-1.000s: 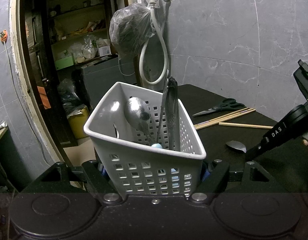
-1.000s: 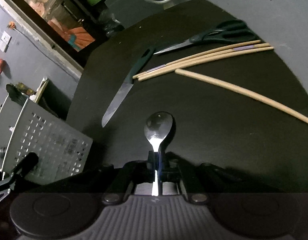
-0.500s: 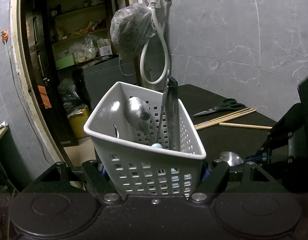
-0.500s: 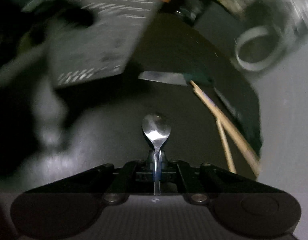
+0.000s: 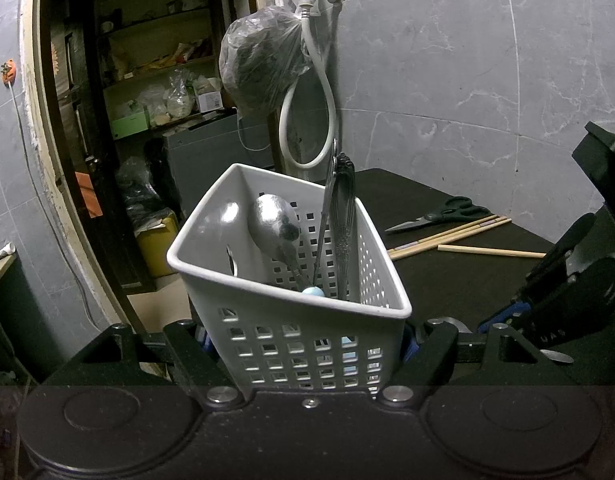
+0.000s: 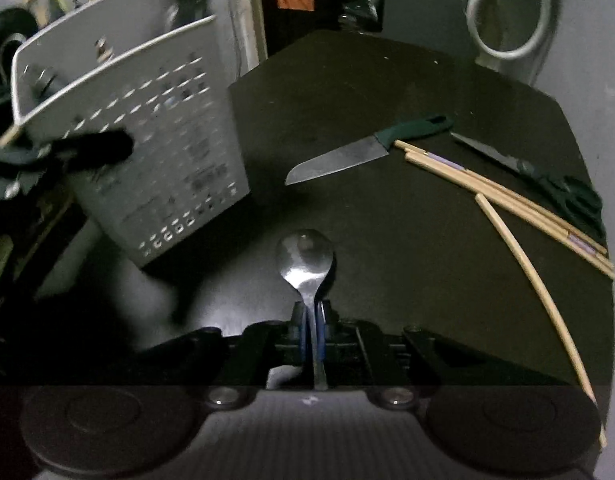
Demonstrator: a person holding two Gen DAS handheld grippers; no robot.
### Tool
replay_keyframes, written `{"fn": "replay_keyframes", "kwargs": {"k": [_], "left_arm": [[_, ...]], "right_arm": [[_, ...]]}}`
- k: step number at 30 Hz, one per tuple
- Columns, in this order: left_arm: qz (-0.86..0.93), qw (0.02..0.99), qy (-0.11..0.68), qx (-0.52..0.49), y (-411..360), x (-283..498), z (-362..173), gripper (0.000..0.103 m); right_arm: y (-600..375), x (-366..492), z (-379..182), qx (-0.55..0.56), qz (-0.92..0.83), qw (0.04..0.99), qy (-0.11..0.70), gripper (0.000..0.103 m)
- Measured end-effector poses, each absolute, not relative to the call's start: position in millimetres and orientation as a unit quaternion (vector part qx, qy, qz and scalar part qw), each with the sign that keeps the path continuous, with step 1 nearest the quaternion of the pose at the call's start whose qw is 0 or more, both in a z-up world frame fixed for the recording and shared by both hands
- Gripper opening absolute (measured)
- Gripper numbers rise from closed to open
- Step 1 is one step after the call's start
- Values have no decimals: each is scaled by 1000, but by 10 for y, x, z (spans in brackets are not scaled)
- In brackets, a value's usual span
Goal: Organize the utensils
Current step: 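Carry the held silver spoon over the table toward the scissors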
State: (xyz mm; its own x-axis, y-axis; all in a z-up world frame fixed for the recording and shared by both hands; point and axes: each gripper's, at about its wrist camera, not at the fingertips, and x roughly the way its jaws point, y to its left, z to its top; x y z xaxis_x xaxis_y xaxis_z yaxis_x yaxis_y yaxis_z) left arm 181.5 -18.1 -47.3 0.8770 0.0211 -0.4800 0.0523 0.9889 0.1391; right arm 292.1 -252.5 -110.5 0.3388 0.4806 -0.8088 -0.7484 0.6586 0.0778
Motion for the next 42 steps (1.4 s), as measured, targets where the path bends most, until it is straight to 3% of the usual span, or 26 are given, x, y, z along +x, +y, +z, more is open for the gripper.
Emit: {"fn": "replay_keyframes", "kwargs": {"k": [3,8,12,22,32,42], "left_arm": [[-8,966,248,74,-181,1816,-473,79],[-8,966,248,74,-182,1813,-474,79],[-8,966,247,74,-181,1815,-473,79],[-8,966,248,74,-183,1815,-474,79],[-8,966,248,74,-184,1812,-476,79],[-8,966,247,74,-185,1814,-475,79]], "right_arm": [[-2552,2969,-1094,-143,388,804,427,17],[-2491,3031,-1116,-128,398,803,426,17],[-2439,2990,-1131,-130,397,804,422,5],[-2615,2991,-1121,-77,390,820,412,3],[-3069,2864,-768,58,386,864,317,3],[-3119,2810,-452,93,373,894,231,0]]}}
